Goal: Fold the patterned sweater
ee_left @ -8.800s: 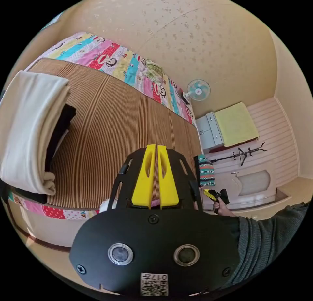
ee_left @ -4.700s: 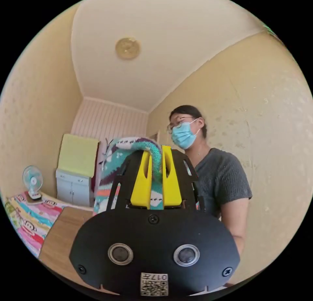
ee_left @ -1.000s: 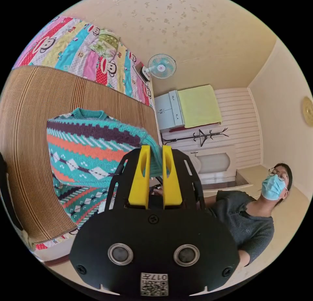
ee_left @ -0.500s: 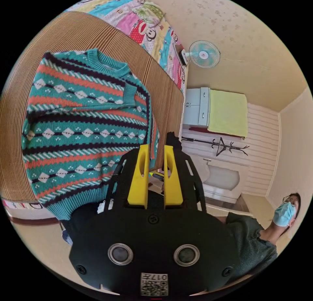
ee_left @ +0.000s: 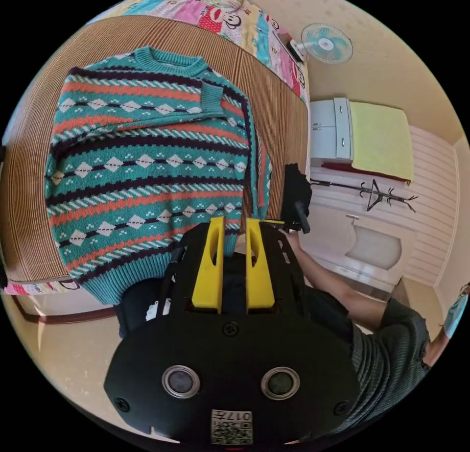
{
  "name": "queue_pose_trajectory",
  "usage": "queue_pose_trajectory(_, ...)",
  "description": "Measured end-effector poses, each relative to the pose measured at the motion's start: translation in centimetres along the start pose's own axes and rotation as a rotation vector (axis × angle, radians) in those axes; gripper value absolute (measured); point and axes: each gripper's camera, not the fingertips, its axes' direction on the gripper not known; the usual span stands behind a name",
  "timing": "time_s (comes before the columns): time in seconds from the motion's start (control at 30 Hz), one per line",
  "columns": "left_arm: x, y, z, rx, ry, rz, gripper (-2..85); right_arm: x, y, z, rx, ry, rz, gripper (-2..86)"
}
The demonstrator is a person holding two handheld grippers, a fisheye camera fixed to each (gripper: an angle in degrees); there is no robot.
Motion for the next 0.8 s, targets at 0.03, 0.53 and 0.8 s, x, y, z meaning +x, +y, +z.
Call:
queue_pose_trajectory(0.03,1.0,-0.1,0.7,-0.018,-0.009,0.047,7.2,0.5,1.0,-1.1,0.069,-0.24,-0.038,3.4)
queue_pose_trajectory(0.53,18.7,-1.4,8.0,-0.059,-0.027,0.68,19.6,-8.3,4.0,-8.8,0.325,-1.185,-0.466,2.1)
queue_pose_trajectory(0.8,19.8,-3.6,5.4,0.072,-0.142,0.599,5.3,-8.0,3.2,-11.8,0.403,-1.041,-0.435,1.5)
